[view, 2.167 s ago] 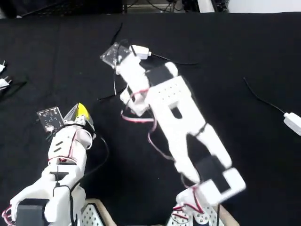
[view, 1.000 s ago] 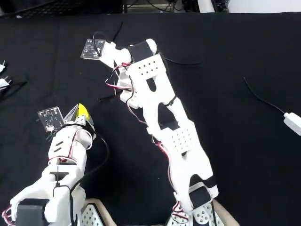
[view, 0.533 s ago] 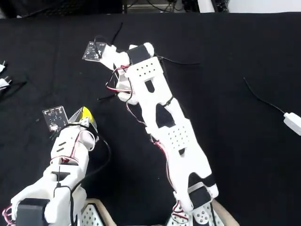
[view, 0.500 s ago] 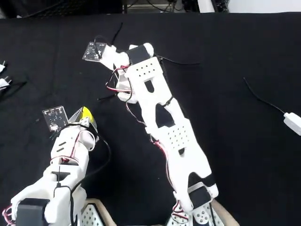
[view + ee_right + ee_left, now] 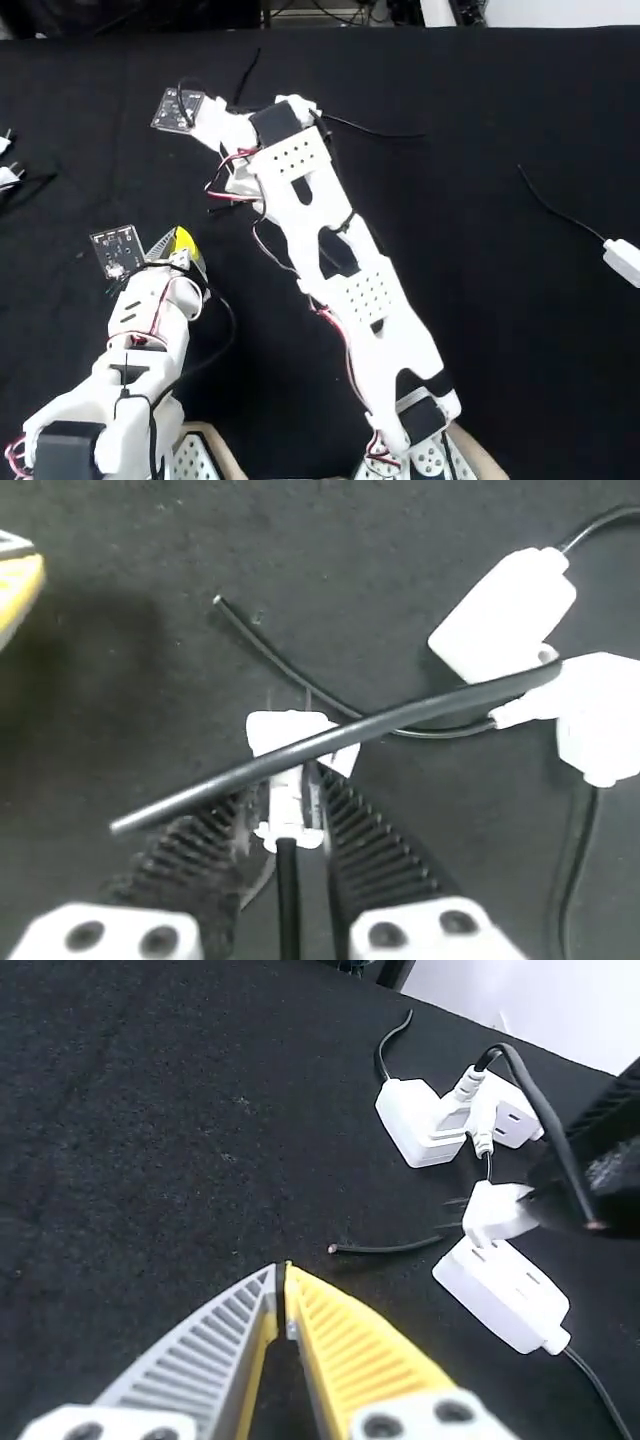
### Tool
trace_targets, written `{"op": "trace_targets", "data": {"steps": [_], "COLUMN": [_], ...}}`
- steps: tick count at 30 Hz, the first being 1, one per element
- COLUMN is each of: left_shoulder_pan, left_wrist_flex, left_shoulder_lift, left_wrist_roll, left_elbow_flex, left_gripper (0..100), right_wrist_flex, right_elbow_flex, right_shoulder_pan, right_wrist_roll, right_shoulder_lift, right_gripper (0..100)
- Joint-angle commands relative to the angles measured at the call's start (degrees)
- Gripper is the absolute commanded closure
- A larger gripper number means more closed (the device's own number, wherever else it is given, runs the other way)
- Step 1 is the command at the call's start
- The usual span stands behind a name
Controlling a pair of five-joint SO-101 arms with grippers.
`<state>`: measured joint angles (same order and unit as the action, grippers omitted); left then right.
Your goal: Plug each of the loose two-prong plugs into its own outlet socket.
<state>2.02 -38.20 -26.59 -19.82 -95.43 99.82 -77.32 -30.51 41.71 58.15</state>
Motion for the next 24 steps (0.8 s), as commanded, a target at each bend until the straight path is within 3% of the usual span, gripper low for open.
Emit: {"op": "trace_targets", "data": {"steps": [1,9,19,24], "left_shoulder_pan": [-0.5,-0.5,-0.5,-0.5], "left_wrist_flex": [0.2,0.2,0.2,0.2], "left_shoulder_lift": [-0.6,-0.6,-0.6,-0.6], "left_wrist_roll": [0.3,0.3,0.3,0.3], "left_elbow_flex": [-0.9,-0.9,-0.9,-0.9], "left_gripper": [97,97,97,97], "right_wrist_flex": [0.8,-3.2,1.4,1.4], "right_elbow_flex": [0.9,1.6,-1.6,3.8], "right_shoulder_pan": [1.5,5.3,8.9,12.3], "right_wrist_roll": [-2.9,-3.9,-1.8,0.8], "right_shoulder_lift": [0.0,4.5,4.5,4.2], "right_gripper": [98.6,98.6,98.6,98.6]}}
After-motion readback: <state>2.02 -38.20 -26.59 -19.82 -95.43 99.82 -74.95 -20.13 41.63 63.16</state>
